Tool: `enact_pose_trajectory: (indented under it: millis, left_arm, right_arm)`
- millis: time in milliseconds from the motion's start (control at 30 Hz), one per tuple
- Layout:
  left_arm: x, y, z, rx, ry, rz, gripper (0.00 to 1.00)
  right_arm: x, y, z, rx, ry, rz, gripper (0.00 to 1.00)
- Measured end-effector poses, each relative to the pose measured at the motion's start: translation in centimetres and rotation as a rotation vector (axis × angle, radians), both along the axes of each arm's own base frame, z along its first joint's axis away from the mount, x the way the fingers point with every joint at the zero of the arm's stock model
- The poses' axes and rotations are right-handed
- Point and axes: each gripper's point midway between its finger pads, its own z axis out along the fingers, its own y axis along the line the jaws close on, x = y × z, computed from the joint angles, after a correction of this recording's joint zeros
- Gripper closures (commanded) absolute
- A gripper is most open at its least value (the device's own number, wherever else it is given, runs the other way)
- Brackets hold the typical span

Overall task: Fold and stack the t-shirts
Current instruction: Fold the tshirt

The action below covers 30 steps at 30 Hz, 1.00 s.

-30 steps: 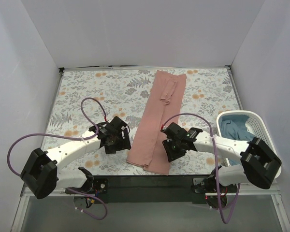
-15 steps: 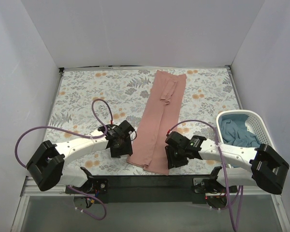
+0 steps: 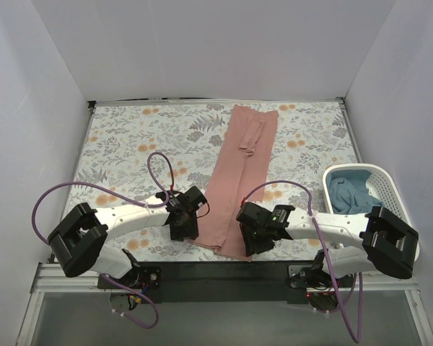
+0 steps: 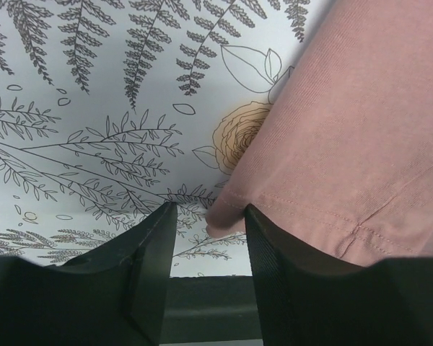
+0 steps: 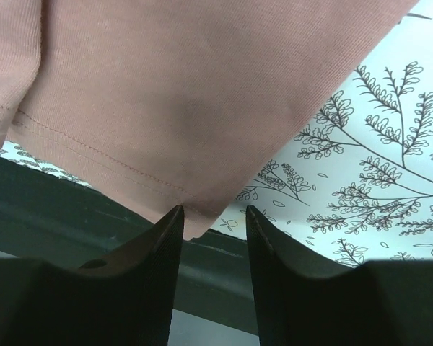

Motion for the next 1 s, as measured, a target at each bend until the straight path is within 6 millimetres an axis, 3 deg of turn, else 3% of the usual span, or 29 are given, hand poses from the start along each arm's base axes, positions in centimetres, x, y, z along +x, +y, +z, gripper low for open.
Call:
enact_pose_trajectory:
  millis: [233, 567, 833, 900, 1000]
  left_arm:
    - [-0.1, 0.1, -0.1, 0.005, 0.002, 0.003, 0.66]
    - [-0.3, -0.3, -0.1, -0.005, -0.006, -0.014, 0.63]
    - [-0.5, -0.7, -0.2, -0.018, 0.001, -0.017, 0.86]
    - [-0.5, -1.0, -0.2, -0.028, 0.001, -0.021, 0.99]
    - [-0.7, -1.3, -0.1, -0.038, 0.004, -0.031, 1.0]
  right_arm:
    - [-0.3, 0.2, 0.0, -0.002, 0.001, -0.008, 0.54]
    - [-0.6, 0.9, -0.2, -0.015, 0.027, 0.0, 0.58]
    - [-0.8, 0.8, -0.3, -0.019, 0.036, -0.015, 0.78]
    - [-0.8, 0.8, -0.3, -0.018, 0.037, -0.018, 0.86]
    - [-0.9, 0.9, -0.3, -0.013, 0.037, -0.017, 0.99]
